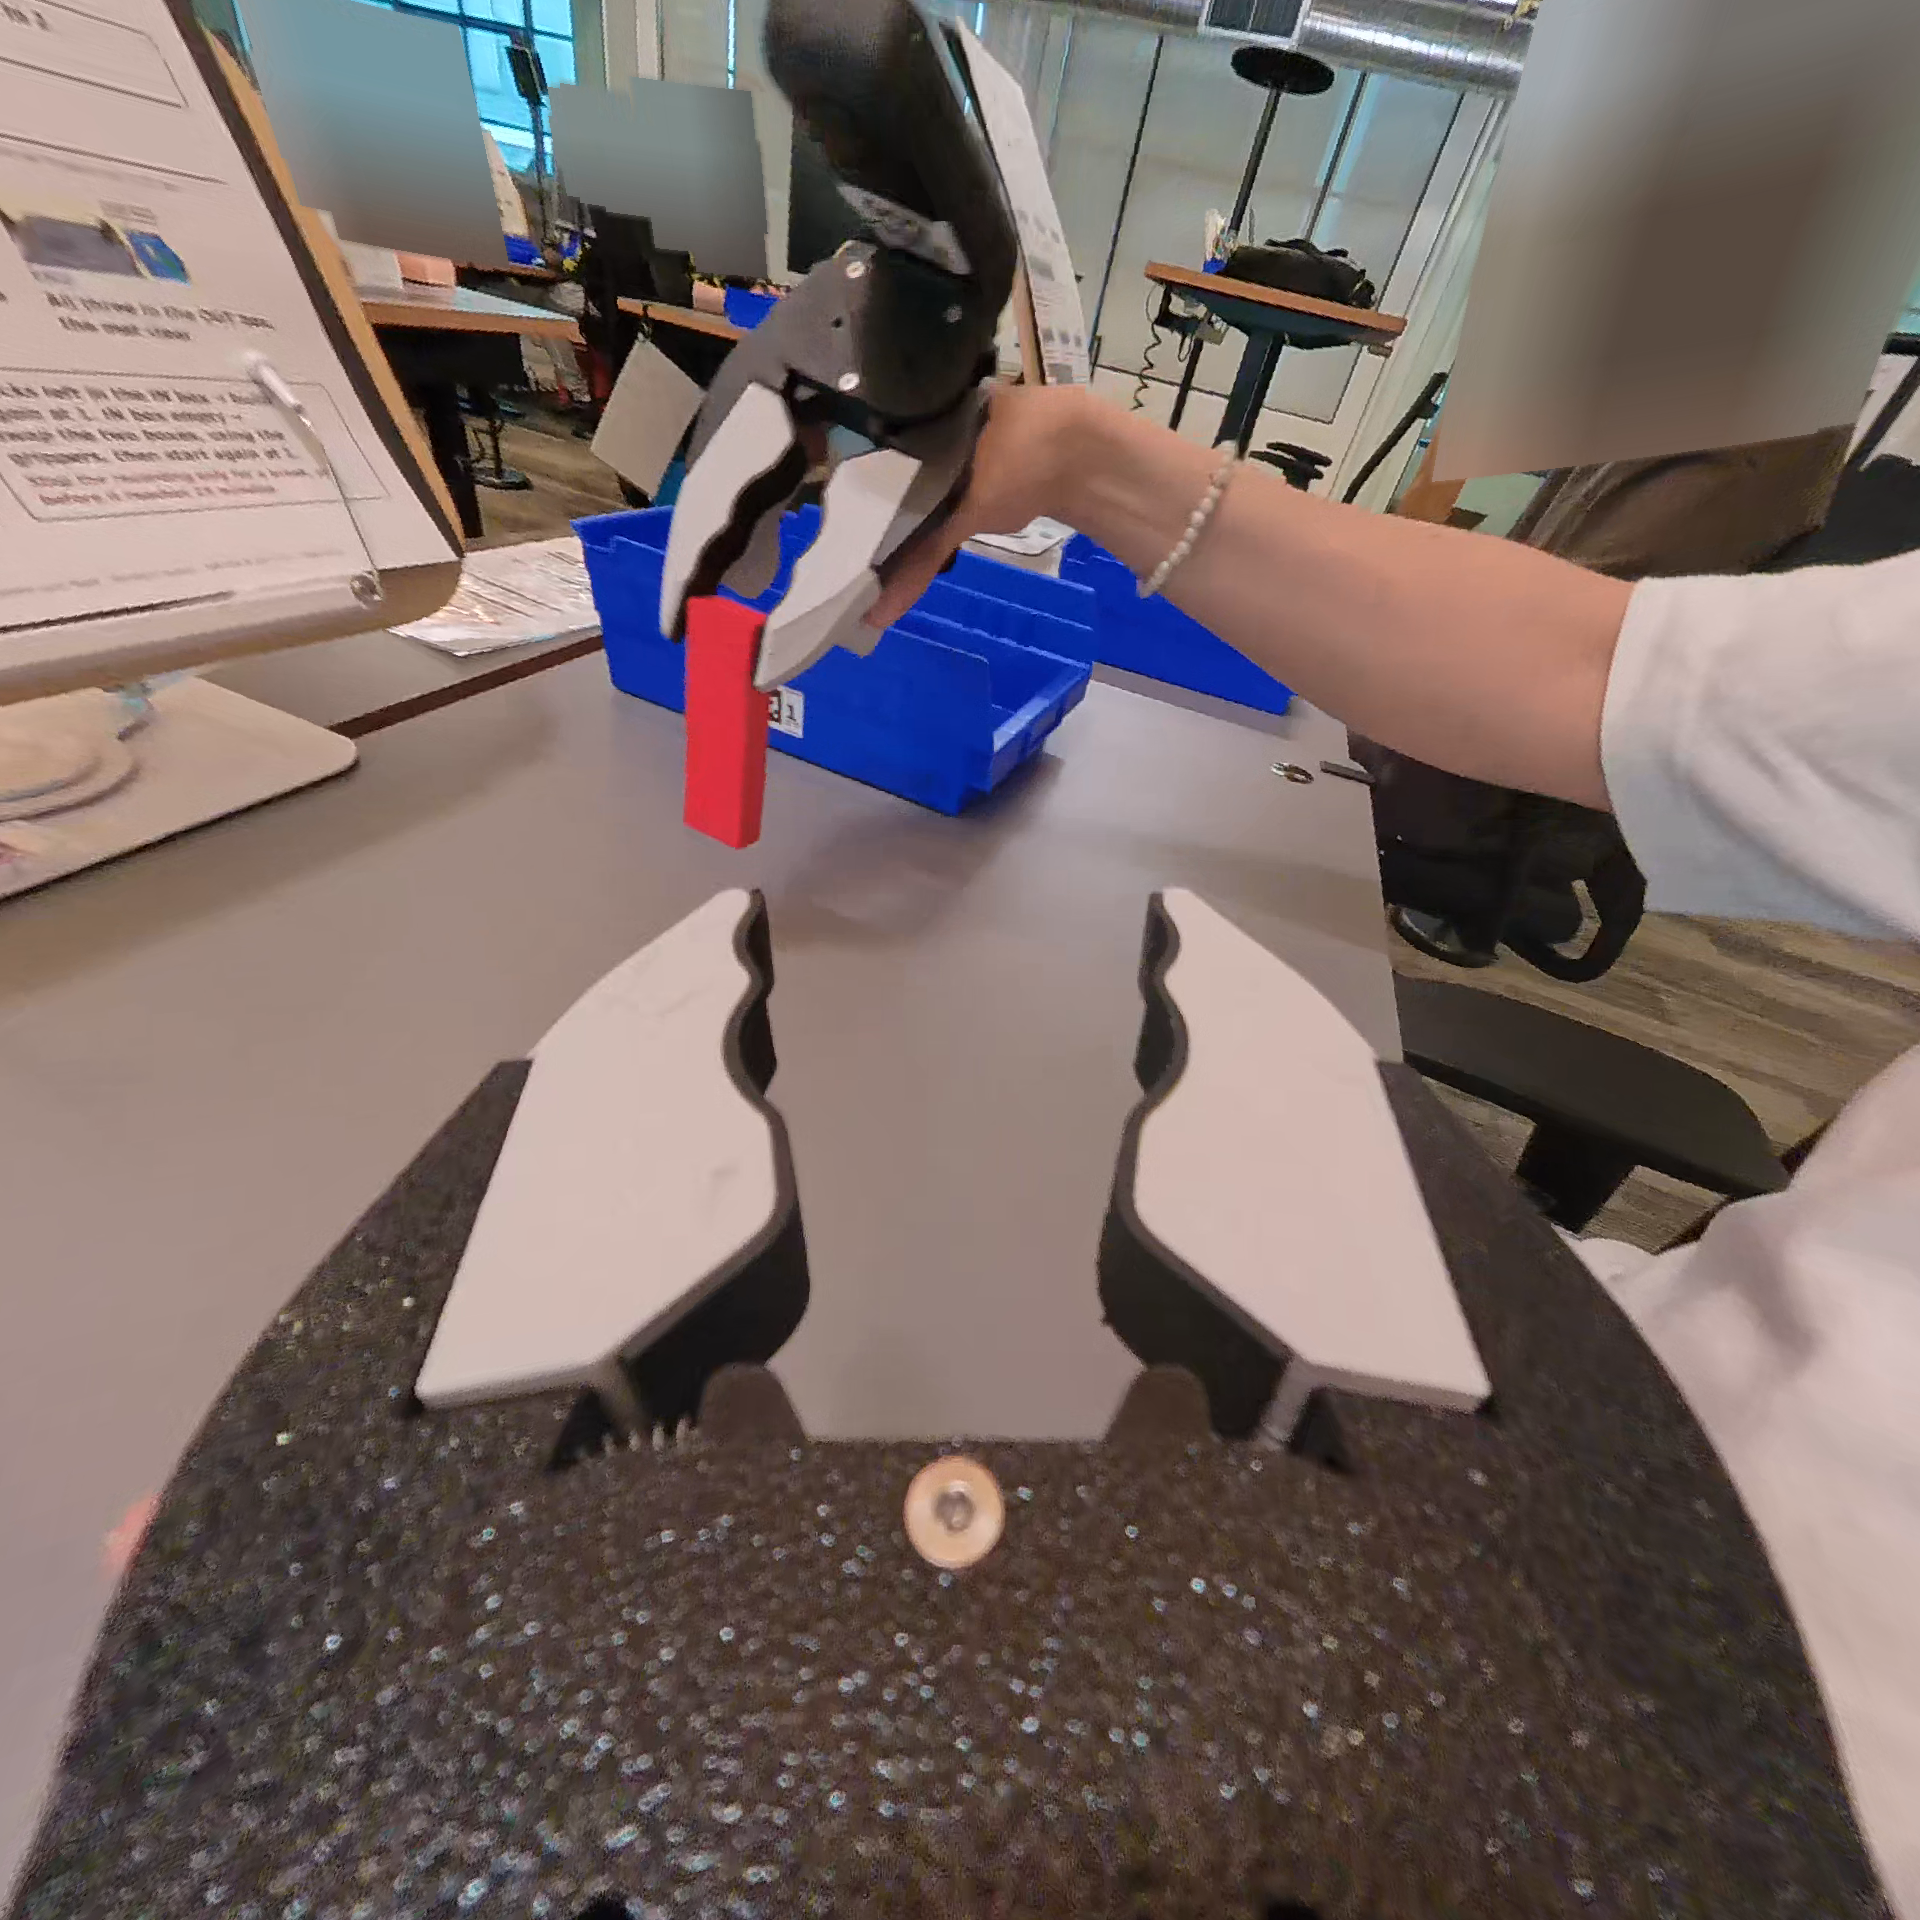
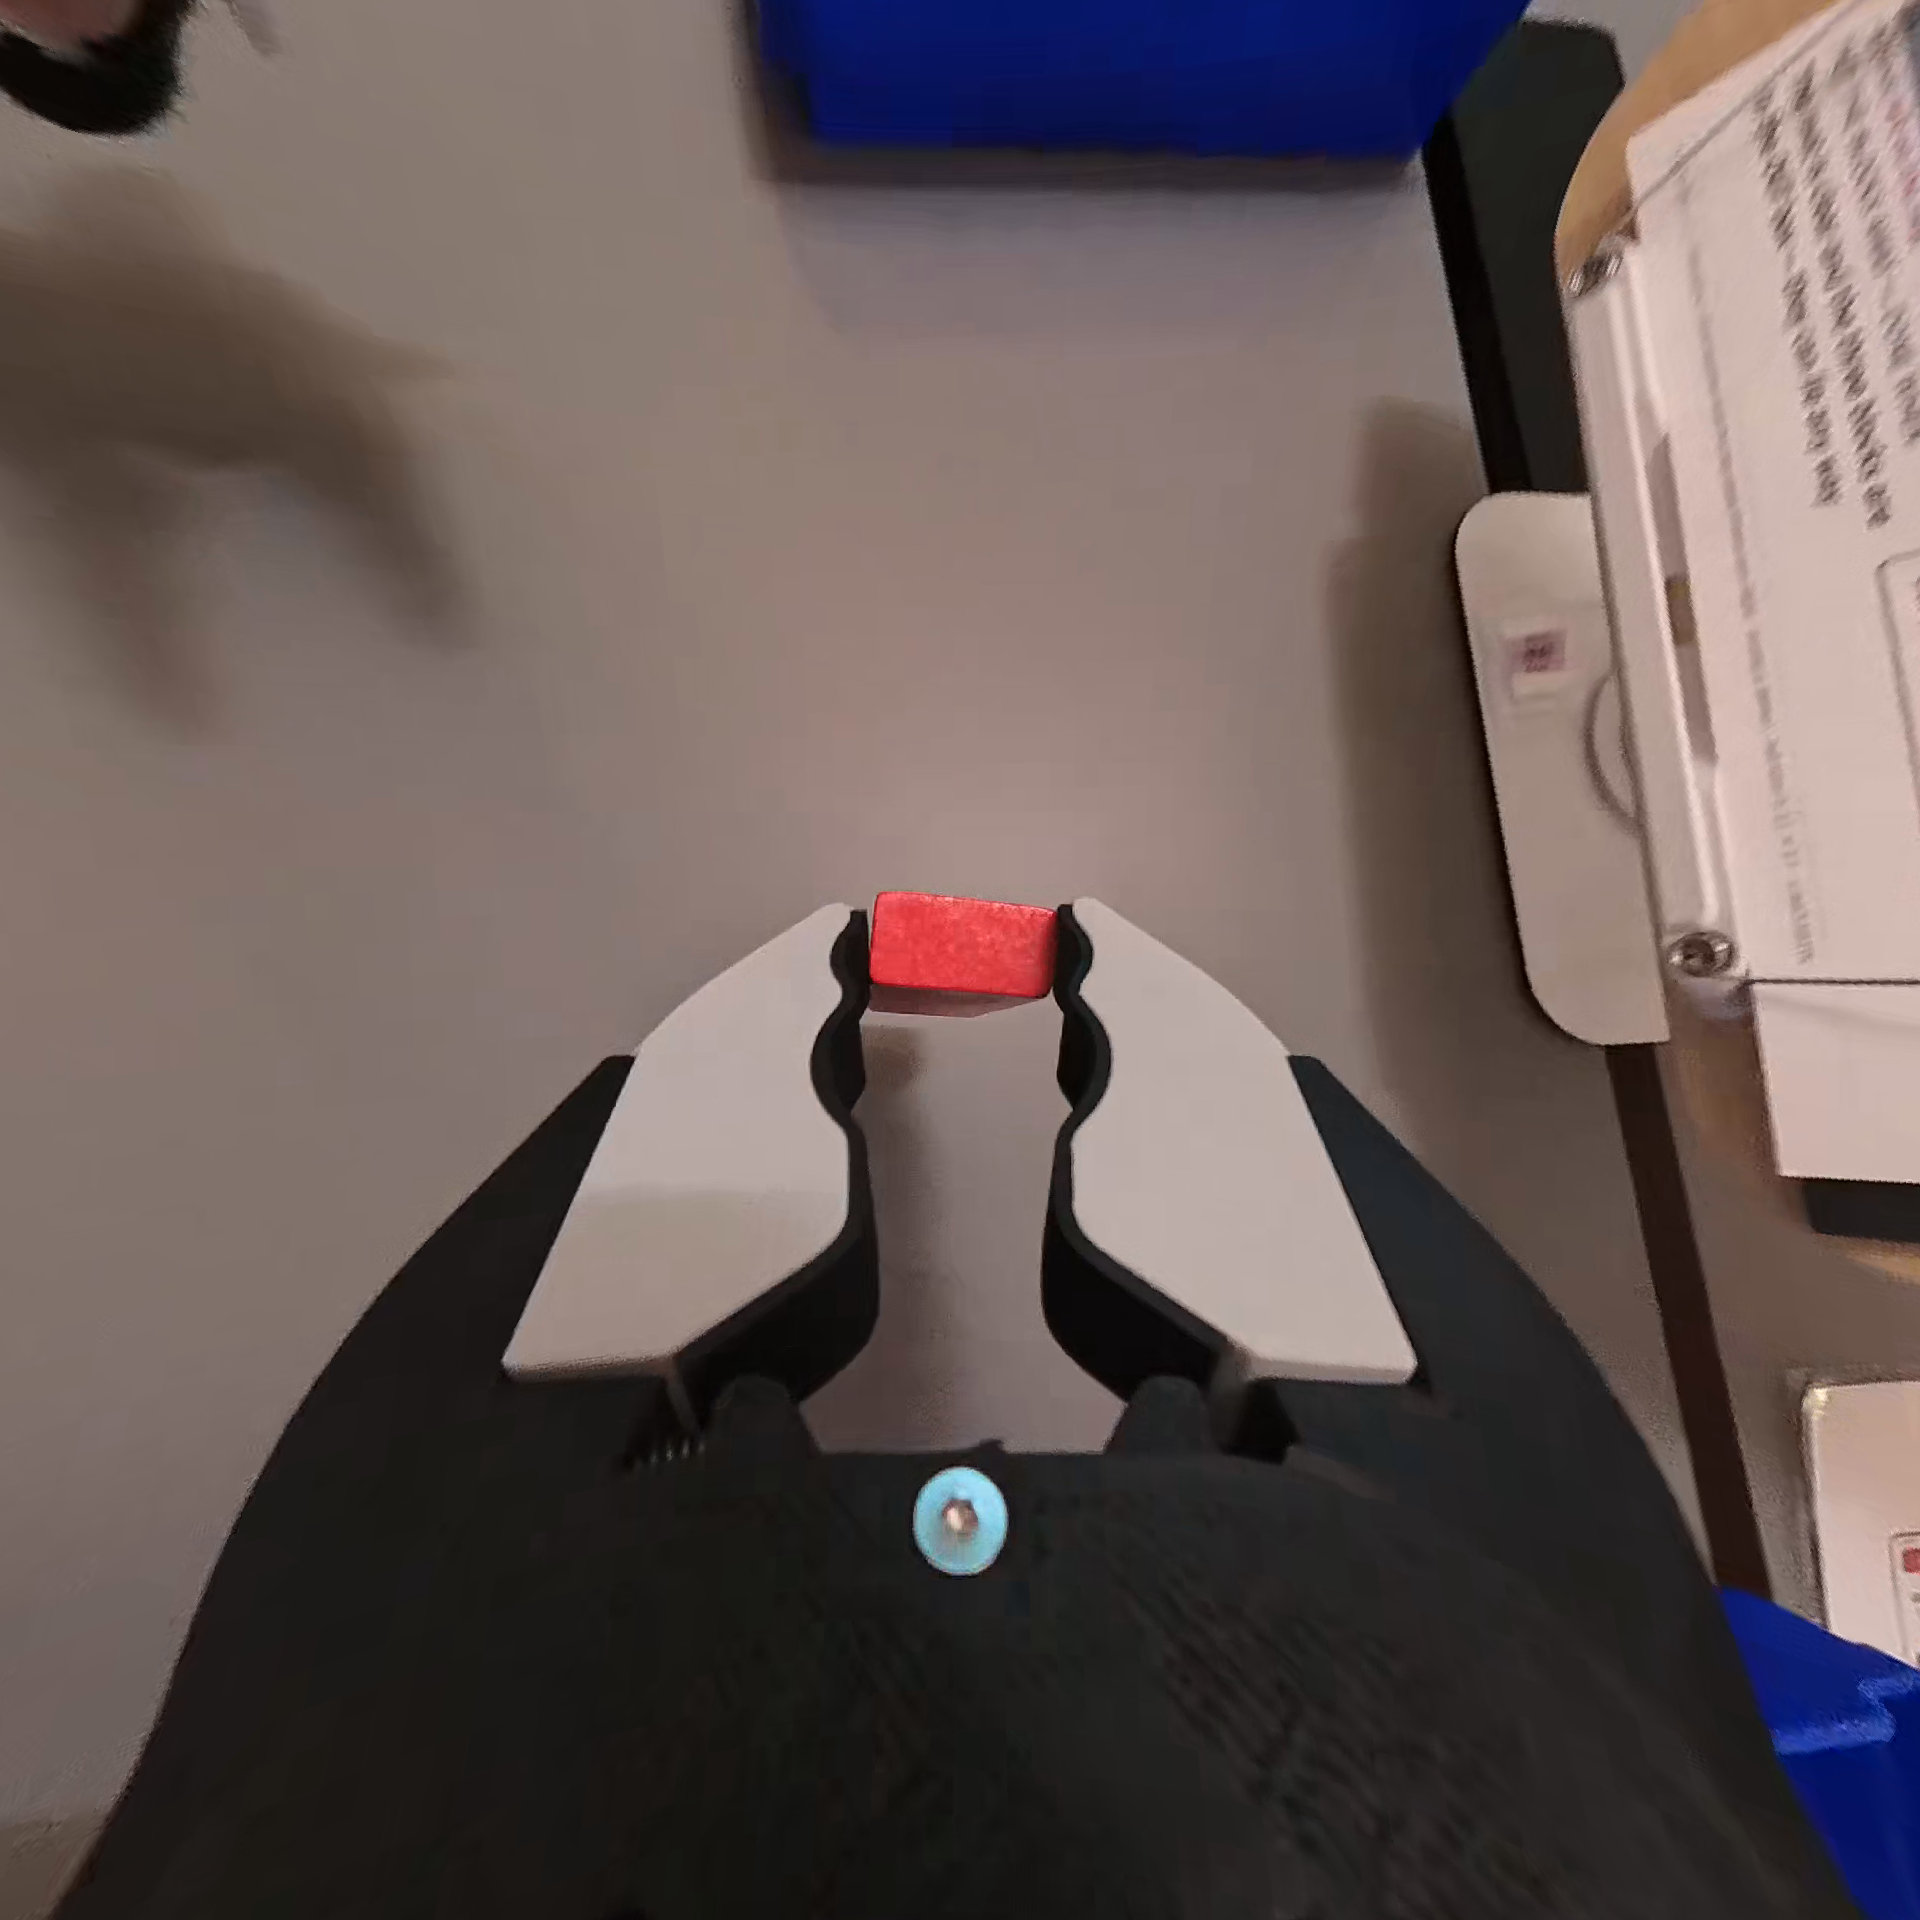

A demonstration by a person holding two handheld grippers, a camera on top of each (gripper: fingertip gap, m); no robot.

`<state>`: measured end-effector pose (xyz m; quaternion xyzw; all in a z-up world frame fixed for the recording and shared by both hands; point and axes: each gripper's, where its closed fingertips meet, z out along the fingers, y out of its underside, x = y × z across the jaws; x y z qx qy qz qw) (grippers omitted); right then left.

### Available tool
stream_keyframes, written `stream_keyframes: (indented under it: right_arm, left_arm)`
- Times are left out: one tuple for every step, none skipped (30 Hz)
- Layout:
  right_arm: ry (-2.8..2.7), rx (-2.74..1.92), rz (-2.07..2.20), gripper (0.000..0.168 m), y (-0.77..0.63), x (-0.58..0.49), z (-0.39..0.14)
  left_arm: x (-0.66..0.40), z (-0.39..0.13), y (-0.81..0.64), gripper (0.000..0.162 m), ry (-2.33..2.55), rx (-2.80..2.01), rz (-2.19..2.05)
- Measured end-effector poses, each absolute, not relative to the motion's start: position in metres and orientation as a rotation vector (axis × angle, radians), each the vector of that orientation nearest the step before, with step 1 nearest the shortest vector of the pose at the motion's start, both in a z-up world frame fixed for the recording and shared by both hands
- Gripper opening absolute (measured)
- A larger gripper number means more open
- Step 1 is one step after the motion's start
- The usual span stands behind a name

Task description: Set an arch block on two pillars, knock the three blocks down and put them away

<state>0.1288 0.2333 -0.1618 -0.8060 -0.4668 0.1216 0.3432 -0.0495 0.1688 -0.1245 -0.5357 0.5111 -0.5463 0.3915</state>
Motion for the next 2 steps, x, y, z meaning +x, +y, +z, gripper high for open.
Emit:
stream_keyframes:
  right_arm:
    - [-1.208, -2.110, 0.320, 0.035, 0.2353, 0.1317, -0.1696]
    - [-1.208, -2.129, 0.321, 0.035, 0.2366, 0.1342, -0.1774]
  left_arm:
    - [-0.0475, -0.1264, 0.1658, 0.067, 1.303, -1.359, -1.398]
    - [-0.0455, -0.1278, 0.1629, 0.067, 1.307, -1.356, -1.409]
